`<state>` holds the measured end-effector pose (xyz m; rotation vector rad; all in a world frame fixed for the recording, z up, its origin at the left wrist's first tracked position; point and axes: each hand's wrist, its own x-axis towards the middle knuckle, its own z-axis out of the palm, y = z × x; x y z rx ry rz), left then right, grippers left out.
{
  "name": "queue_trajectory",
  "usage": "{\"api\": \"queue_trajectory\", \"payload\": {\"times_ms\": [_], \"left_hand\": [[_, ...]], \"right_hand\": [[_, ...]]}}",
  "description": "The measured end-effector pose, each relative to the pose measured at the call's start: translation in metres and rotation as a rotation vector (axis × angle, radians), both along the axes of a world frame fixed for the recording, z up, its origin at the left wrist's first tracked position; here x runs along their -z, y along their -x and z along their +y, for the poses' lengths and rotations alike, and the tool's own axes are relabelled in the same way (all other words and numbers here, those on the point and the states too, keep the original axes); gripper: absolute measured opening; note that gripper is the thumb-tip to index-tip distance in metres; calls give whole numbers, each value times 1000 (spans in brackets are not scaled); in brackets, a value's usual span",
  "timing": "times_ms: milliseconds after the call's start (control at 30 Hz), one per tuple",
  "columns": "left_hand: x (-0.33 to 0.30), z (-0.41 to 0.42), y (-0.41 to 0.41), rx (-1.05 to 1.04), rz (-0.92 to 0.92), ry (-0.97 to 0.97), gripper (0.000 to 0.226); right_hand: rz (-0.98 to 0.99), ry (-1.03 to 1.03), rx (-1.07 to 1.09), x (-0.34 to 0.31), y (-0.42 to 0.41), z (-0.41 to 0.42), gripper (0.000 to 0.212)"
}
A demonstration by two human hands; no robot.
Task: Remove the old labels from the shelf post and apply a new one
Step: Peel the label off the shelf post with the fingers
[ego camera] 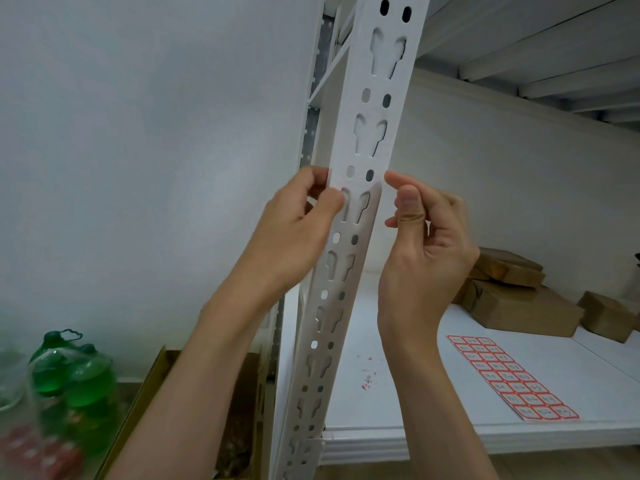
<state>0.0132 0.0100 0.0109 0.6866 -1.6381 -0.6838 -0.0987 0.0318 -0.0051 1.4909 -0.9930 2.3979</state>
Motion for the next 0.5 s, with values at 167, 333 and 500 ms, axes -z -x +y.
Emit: {"api": "queue_trajectory", "payload": {"times_ms": [167,333,500], "left_hand": [[5,3,23,5,102,-33,19],[5,2,29,10,147,-5,20],[11,0,23,42,132,35,21]], "right_hand": [[-34,-22,3,1,-2,-2,18],[-62,-38,-20,0,0,-3,17],[-97,-51,-40,0,2,-2,16]]}}
